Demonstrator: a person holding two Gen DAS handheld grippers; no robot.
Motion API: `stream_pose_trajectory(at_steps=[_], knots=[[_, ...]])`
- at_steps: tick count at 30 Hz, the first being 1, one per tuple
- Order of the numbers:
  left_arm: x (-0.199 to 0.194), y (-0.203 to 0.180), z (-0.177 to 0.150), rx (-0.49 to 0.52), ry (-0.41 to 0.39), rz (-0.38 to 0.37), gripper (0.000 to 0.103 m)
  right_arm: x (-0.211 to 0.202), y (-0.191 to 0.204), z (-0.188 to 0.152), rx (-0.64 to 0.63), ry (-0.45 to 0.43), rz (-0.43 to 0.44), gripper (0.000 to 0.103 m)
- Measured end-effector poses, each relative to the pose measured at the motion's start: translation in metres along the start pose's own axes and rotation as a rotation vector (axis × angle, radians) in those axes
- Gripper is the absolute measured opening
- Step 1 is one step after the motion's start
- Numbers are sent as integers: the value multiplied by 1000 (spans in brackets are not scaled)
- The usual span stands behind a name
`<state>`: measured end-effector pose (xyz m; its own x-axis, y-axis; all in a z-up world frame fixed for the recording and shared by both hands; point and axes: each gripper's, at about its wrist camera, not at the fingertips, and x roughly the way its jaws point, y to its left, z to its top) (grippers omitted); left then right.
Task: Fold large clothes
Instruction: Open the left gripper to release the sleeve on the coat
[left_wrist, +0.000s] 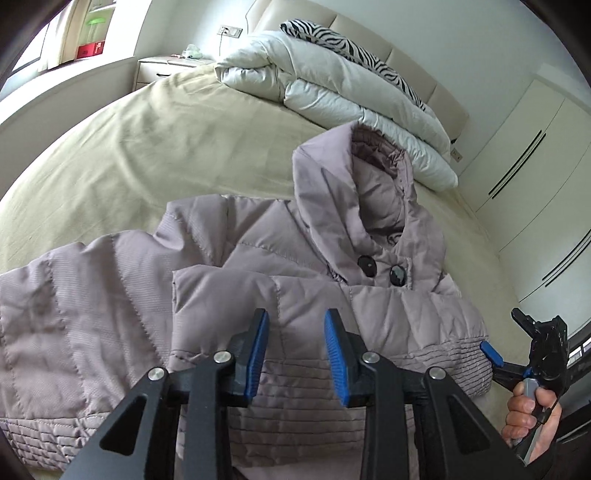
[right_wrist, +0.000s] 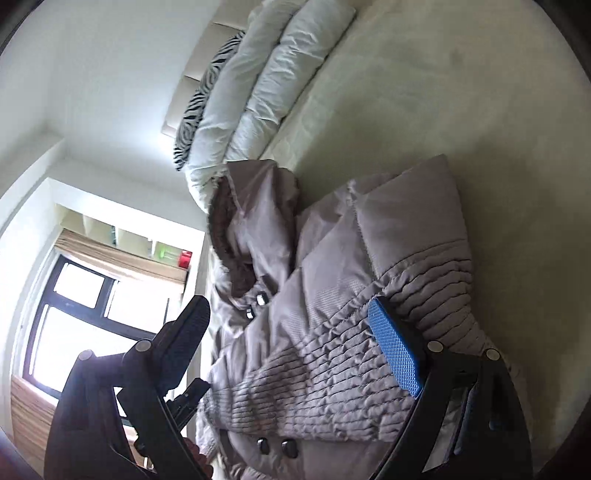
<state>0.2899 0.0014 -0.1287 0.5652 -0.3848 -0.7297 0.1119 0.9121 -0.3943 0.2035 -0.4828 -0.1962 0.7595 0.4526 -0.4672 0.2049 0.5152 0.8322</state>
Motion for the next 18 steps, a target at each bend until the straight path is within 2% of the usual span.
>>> stream_pose_trajectory(at_steps=[4, 8, 11, 14, 16, 18], knots=[[22, -4, 3, 42, 7, 43, 33, 14, -27, -1, -11, 11, 15, 76], [35, -6, 6, 56, 31, 54, 33, 9, -34, -5, -73, -1, 70, 74], [17, -15, 5, 48, -9, 32, 35, -1, -12, -5, -136, -26, -7, 78], [11, -21, -4, 67, -52, 52, 41, -7, 14, 5, -199, -65, -13, 80], [24, -20, -9, 78, -30, 64, 43, 0, 17, 17, -183, -64, -47, 82], [33, -18, -11, 85, -26, 71, 43, 18, -1, 28, -112, -21, -91, 82]])
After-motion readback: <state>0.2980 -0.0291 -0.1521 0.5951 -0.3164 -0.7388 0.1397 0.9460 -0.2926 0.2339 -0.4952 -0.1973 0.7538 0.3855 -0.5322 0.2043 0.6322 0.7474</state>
